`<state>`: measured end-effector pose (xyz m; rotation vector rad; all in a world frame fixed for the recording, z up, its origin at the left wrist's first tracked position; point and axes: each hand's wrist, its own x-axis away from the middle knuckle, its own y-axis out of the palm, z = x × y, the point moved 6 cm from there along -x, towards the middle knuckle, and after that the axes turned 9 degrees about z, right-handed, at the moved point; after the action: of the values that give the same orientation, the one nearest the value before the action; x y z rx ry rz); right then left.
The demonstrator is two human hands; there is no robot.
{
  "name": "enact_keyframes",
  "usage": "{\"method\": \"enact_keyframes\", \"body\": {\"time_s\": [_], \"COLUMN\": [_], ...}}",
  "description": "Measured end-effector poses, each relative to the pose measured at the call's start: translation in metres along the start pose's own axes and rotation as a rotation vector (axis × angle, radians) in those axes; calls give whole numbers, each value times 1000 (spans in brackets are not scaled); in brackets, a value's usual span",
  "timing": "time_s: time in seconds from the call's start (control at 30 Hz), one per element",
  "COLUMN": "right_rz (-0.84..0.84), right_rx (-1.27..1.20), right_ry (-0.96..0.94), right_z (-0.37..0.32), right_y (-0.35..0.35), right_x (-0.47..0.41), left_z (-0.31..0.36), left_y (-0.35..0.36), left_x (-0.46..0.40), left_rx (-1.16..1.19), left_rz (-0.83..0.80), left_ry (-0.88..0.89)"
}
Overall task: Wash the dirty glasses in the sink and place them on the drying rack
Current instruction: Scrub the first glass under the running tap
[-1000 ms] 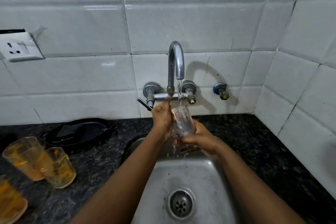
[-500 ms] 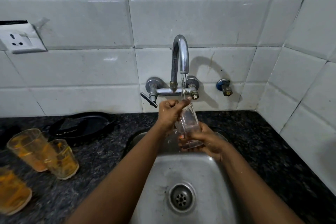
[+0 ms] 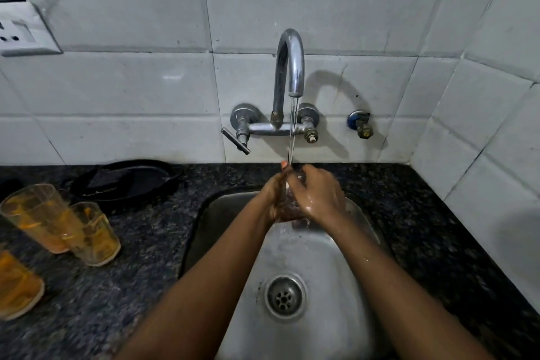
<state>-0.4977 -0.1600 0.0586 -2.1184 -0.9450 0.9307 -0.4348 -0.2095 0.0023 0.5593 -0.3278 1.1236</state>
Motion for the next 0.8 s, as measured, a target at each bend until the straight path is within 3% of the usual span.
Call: {"method": "enact_keyframes", "body": {"time_s": [0.23, 0.37, 0.43, 0.5, 0.6, 0.7, 0.8], "right_rz": [30, 17, -98, -349, -592, -701, -686], "right_rx": [112, -113, -378, -637, -734, -772, -822], "right_ry": [75, 271, 431, 567, 517, 425, 347], "right_z": [-6, 8, 18, 19, 17, 18, 21], "right_y": [11, 24, 36, 49, 59, 62, 58], "right_x": [-19, -22, -17, 0, 18, 26, 22], "left_z": [-12, -9, -5, 1, 18, 34, 44], "left_y": [-22, -29, -43, -63, -70, -62, -44], "left_x": [-9, 0, -4, -11, -7, -3, 0], "left_rx": [-42, 7, 77, 95, 36, 20, 118], "left_rz": [138, 171, 298, 488, 619, 577, 366], "left_ry": [-112, -95, 20, 197, 381, 476, 436]}}
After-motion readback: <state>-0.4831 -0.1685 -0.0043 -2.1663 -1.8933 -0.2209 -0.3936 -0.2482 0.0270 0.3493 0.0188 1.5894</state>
